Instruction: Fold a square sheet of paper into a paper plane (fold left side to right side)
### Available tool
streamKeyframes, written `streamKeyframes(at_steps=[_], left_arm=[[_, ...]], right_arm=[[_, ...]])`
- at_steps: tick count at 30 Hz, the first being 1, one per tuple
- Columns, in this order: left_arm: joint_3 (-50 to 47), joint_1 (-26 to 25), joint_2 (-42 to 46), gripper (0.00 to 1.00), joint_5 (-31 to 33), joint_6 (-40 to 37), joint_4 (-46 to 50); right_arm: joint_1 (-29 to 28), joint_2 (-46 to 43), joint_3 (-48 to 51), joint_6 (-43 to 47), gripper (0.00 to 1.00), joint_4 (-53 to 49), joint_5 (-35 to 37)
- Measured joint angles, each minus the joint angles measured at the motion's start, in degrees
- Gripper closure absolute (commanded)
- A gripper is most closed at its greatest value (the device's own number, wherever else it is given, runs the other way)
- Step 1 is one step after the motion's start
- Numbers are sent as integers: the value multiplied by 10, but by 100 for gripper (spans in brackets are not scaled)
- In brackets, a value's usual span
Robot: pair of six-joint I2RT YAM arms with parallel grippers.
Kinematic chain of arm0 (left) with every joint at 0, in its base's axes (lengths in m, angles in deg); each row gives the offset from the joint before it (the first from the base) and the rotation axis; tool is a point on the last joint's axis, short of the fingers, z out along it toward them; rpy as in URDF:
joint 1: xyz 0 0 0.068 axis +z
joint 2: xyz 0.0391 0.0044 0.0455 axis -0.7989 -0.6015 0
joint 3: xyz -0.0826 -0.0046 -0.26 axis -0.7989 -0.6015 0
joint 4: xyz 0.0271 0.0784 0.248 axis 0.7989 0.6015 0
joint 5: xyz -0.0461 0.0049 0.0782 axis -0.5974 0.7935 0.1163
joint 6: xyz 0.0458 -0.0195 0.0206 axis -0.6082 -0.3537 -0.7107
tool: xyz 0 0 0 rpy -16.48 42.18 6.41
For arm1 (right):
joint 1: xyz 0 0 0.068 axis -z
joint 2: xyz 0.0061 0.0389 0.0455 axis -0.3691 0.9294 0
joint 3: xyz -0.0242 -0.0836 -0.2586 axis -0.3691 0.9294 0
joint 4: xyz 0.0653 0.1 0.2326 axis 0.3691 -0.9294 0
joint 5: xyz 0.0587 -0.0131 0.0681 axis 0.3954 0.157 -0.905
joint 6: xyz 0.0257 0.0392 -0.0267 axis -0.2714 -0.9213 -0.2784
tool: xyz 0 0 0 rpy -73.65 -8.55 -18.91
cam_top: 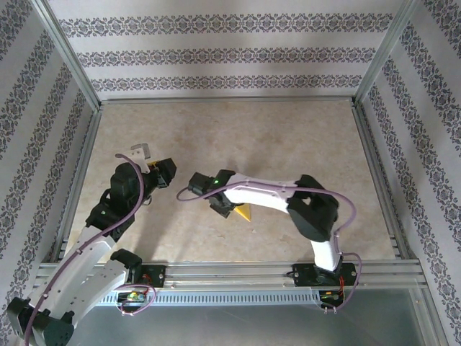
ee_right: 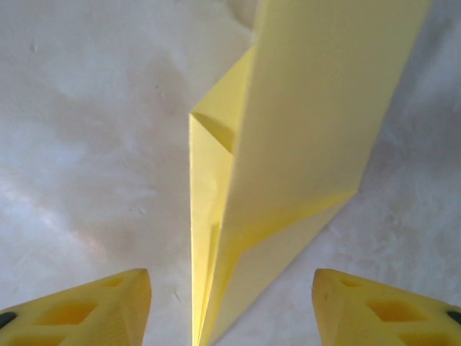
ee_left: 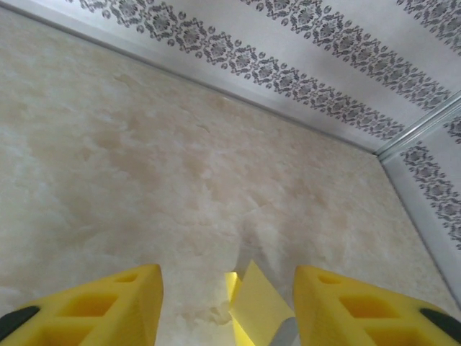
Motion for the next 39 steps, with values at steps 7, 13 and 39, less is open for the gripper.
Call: streamKeyframes(at_steps=[7,13,39], left_arm=[[-32,0,-69,43,-59,45,-48],[-67,-7,-158,43,-105,114,-104],[-16,-73,-533,69,-176,246,-372]], right_arm=[[73,-155,99,-50,29,69,-60],[169,-290,224,-121,20,176,-129],[502,-680,576,-368,2,448,-365]])
